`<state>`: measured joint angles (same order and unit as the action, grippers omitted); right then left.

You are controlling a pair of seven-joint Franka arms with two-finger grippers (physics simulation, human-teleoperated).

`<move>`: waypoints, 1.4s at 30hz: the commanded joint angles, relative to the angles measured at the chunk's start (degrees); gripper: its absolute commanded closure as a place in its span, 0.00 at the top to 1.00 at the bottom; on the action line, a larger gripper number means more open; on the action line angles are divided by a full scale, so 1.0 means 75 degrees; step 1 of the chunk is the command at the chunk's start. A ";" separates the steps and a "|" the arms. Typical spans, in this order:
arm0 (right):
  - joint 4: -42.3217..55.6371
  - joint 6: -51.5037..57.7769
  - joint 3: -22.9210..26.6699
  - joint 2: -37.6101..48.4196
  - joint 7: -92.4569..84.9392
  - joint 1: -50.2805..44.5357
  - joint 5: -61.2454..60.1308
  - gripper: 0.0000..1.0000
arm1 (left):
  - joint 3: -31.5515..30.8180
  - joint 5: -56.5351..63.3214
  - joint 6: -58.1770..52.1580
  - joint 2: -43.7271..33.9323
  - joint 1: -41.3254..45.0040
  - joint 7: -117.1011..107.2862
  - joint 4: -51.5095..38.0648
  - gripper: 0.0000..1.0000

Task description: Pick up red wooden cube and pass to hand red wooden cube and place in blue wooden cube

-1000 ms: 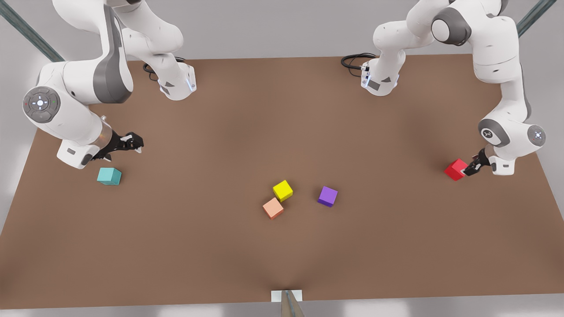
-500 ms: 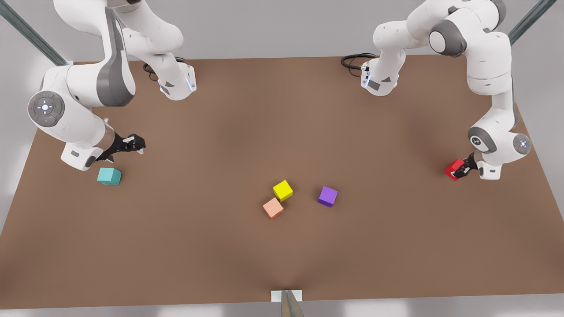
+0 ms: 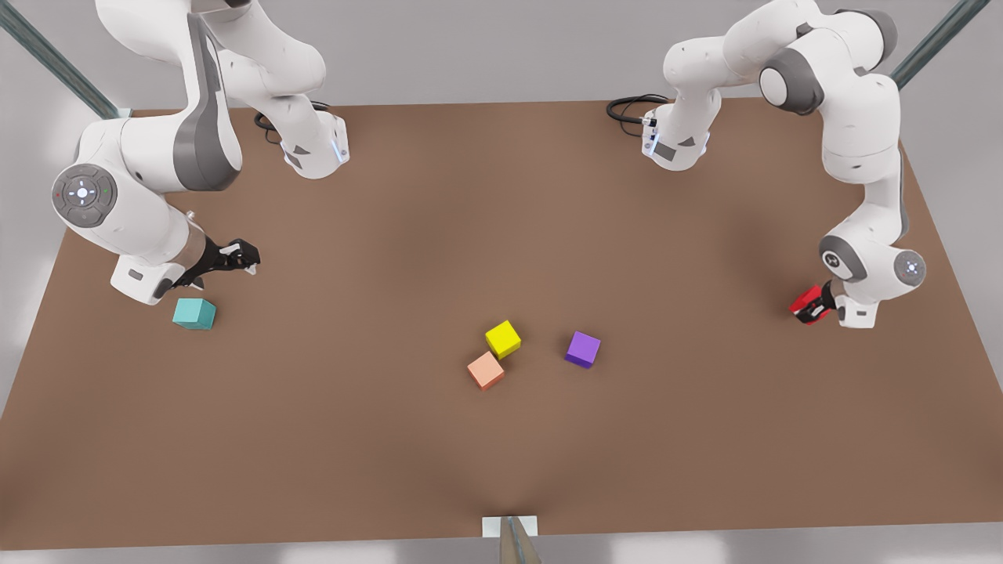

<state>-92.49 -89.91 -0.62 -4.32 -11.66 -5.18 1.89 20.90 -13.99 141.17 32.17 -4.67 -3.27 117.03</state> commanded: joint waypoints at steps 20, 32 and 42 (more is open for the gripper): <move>0.2920 -0.0001 -0.0105 -0.3829 -0.5112 -0.0105 -0.6602 1.00 | -0.6853 -0.5541 -0.3507 0.3457 0.1994 0.0177 -0.8889 0.56; 0.3789 -0.0422 -0.0878 -0.5869 -1.1218 -0.0364 -0.9827 1.00 | -0.6853 -0.5904 -0.3307 0.3598 0.2029 0.2440 -0.8878 0.58; 0.3883 -0.1524 -0.0878 -0.5893 -1.4382 -0.0528 -0.9897 1.00 | -0.6853 -0.6209 -0.3318 0.3656 0.2029 0.2346 -0.8842 0.59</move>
<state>-63.36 -98.23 -7.17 -48.54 -78.55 -9.07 -72.11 -30.45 -59.52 116.49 59.69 10.55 5.75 50.72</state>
